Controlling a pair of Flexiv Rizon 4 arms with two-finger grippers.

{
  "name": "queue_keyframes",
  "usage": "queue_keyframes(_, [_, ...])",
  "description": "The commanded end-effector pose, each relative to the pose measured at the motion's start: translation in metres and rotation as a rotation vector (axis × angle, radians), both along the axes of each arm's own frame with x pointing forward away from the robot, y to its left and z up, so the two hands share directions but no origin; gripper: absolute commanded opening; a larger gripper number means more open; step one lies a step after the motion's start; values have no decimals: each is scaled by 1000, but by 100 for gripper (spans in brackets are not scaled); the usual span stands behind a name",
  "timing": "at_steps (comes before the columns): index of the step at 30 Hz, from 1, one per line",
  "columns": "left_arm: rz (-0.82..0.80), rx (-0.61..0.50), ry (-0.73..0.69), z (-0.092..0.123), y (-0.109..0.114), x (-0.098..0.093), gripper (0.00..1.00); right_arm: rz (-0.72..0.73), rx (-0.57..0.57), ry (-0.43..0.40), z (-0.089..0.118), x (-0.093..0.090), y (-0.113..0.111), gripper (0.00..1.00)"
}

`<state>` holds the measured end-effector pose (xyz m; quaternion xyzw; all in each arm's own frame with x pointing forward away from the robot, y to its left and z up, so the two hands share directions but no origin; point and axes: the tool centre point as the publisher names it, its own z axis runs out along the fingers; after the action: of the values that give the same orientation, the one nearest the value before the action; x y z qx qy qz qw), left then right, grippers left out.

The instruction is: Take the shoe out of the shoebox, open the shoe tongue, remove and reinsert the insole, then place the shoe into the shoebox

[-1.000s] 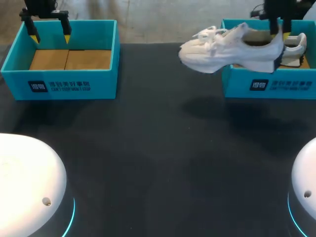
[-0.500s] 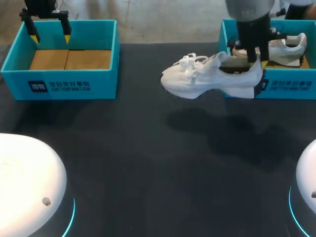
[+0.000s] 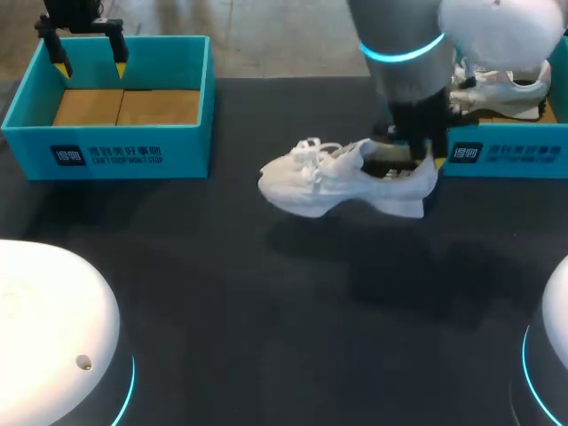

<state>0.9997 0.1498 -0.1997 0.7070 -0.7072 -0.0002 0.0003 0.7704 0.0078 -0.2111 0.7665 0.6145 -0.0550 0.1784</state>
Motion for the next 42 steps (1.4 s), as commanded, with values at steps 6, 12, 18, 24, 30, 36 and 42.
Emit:
queue_keyframes(6, [0, 0, 0, 0, 0, 0, 100, -3, -45, 8, -45, -1, 23, 0])
queue_keyframes(12, [0, 0, 0, 0, 0, 0, 100, 0, -32, 11, -70, 0, 26, 0])
queue_keyframes(18, [0, 0, 0, 0, 0, 0, 100, 23, -31, 25, -91, 0, 31, 0])
queue_keyframes(24, [0, 0, 0, 0, 0, 0, 100, 49, 4, 40, -107, -4, 36, 0])
queue_keyframes(30, [0, 0, 0, 0, 0, 0, 100, 65, 25, 44, -116, -8, 35, 0])
queue_keyframes(36, [0, 0, 0, 0, 0, 0, 100, 75, 33, 50, -127, -12, 38, 0])
queue_keyframes(42, [0, 0, 0, 0, 0, 0, 100, 116, 67, 64, -135, -16, 39, 0])
